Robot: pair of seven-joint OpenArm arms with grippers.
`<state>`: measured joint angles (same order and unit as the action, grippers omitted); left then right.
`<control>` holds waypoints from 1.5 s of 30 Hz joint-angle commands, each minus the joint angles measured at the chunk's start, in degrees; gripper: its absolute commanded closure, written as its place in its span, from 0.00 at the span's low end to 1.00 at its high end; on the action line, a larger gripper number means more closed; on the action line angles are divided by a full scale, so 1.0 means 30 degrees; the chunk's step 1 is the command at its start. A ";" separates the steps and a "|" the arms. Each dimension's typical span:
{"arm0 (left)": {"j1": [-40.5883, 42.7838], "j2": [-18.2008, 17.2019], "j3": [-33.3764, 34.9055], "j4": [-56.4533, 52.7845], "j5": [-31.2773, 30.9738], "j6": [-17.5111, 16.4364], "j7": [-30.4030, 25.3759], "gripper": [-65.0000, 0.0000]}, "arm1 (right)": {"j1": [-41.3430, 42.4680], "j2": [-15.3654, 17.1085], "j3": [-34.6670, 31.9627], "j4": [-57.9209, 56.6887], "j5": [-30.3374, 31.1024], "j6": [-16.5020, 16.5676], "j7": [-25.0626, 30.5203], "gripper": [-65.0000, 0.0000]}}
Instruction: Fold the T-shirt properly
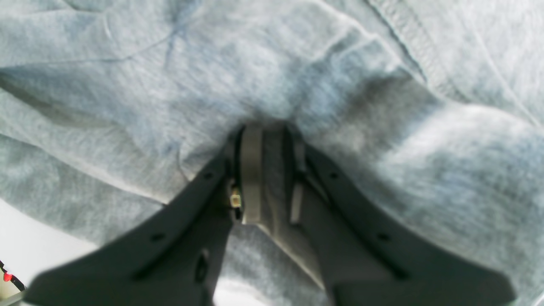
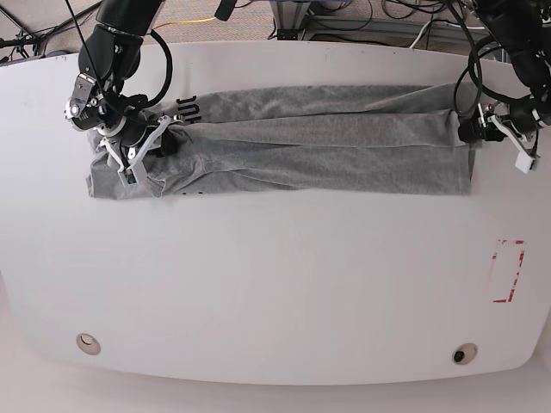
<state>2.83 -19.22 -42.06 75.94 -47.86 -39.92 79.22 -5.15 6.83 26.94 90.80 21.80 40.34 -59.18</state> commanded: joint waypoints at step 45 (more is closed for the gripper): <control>0.1093 0.0444 0.3340 0.3213 -0.0473 0.3446 -0.3447 0.93 | 0.0060 0.0082 0.0090 0.0135 -0.0454 -0.0112 -0.0567 0.87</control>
<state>6.76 -16.78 -31.66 84.51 -48.49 -29.58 69.65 -5.15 6.79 27.05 90.89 22.02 40.32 -59.57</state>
